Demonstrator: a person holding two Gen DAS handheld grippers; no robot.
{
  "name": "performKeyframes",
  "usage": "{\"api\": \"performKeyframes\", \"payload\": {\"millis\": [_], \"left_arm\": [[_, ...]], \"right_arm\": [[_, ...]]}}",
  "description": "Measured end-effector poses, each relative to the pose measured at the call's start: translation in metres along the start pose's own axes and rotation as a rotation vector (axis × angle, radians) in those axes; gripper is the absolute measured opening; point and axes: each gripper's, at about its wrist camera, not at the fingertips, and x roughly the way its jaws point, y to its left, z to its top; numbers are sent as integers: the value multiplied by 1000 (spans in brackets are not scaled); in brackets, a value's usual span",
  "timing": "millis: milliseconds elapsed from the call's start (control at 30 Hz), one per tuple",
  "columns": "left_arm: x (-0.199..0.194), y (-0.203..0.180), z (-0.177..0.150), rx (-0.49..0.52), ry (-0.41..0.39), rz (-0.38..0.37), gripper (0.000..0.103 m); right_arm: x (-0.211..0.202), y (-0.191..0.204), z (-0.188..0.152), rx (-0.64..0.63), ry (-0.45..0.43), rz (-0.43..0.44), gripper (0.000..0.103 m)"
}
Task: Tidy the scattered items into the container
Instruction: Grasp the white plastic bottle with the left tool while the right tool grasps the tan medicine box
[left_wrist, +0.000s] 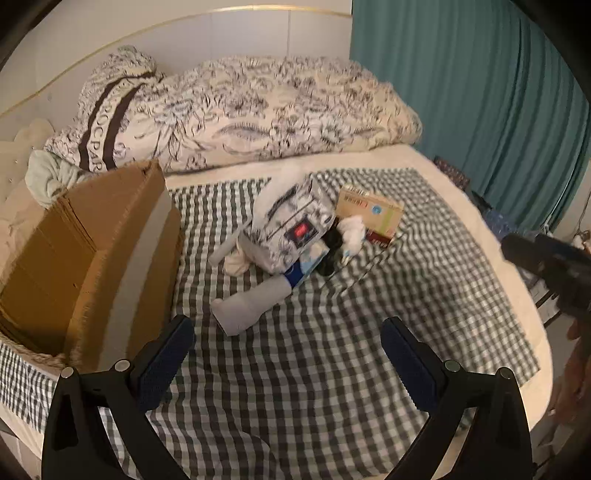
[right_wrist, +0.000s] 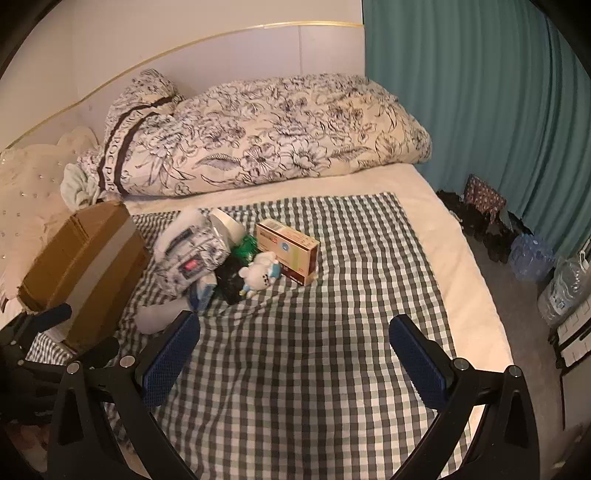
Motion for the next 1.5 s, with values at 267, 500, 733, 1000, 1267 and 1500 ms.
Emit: {"api": "performKeyframes", "payload": {"millis": [267,500,733,1000,1267,1500], "left_arm": [[40,13,-2,-17,27,5,103],[84,27,5,-22,63,24,103],[125,41,4,-50,115,16,103],[150,43,-1,-32,149,27,102],[153,44,-8,-68,169,-6,79],[143,41,-8,-120,160,-79,63]], "right_arm": [[41,-19,5,52,30,24,103],[77,-18,10,30,56,34,103],[112,-5,24,-88,49,30,103],[163,-3,42,-174,60,63,103],[208,-6,49,-186,95,48,103],[223,-4,42,-156,115,86,98]]}}
